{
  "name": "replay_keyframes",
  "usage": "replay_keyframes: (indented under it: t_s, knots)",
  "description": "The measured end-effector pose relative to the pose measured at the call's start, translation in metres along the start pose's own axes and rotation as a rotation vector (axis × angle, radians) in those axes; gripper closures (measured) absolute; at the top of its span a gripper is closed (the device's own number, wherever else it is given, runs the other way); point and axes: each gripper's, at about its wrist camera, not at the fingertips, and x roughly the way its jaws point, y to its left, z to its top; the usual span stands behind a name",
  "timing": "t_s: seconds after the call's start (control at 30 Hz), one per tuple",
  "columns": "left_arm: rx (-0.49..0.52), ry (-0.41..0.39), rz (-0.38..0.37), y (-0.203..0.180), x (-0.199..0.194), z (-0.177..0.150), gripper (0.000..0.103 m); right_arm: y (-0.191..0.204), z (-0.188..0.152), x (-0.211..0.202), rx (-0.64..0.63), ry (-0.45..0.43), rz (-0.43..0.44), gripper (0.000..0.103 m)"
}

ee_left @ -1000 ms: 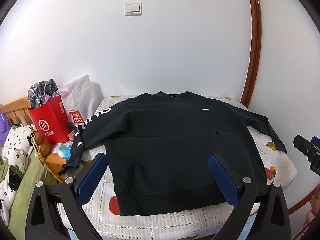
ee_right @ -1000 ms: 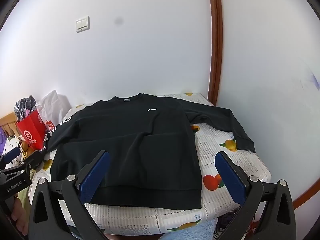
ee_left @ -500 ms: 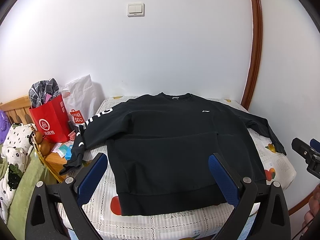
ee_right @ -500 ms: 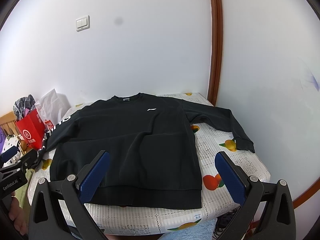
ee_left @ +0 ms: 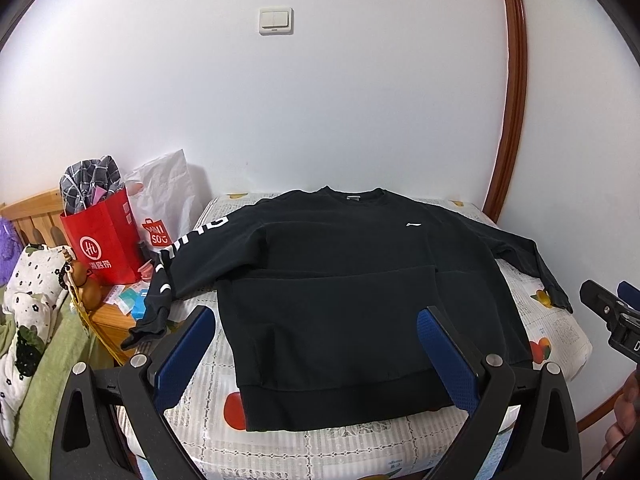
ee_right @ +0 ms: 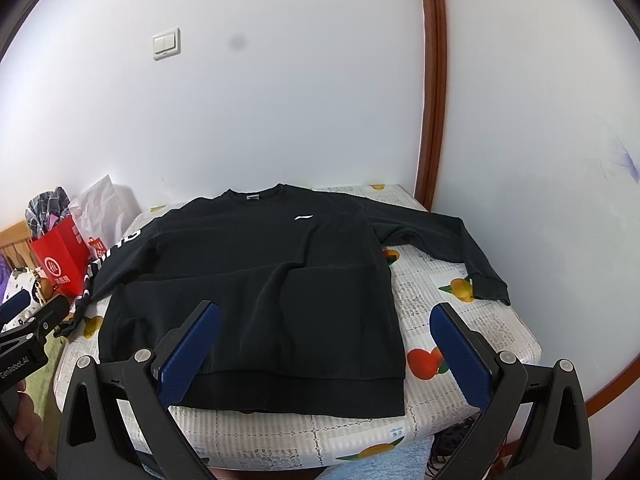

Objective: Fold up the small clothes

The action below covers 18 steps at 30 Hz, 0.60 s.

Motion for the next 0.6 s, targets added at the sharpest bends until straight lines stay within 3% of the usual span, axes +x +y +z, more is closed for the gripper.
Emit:
replay_keyframes:
  t_s: [0.6]
  knots:
    - [-0.002, -0.004, -0.002, 0.002, -0.0006, -0.001, 0.001, 0.001, -0.0005, -0.0002, 0.0, -0.002, -0.003, 0.0]
